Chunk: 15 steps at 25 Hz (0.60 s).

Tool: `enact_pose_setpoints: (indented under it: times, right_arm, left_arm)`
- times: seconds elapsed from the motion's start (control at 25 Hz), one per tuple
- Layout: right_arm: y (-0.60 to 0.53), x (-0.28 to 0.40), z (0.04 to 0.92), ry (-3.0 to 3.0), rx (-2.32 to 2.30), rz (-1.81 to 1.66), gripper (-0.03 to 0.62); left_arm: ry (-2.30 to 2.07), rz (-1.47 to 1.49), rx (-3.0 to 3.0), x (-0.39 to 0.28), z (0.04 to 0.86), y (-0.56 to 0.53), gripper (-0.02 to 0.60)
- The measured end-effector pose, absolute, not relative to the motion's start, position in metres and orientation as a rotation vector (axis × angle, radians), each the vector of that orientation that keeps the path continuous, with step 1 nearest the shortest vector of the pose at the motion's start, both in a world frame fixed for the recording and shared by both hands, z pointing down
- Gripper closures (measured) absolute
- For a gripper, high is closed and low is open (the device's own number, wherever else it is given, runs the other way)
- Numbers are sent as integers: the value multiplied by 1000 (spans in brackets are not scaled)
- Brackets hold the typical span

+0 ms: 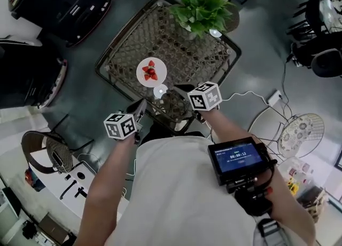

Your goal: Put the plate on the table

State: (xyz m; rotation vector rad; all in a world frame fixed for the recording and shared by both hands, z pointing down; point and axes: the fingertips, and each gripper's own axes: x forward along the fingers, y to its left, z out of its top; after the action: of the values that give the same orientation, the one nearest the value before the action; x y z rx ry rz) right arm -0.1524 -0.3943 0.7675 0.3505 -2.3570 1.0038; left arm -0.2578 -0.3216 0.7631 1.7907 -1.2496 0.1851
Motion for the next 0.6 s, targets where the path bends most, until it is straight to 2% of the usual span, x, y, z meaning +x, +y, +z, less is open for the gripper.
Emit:
enact_pose_setpoints:
  times: [0.6]
  right_arm:
    - [-341,-105,704,-2534,285,941,589]
  left_arm:
    - [-1296,106,1874,-213,724,-264,577]
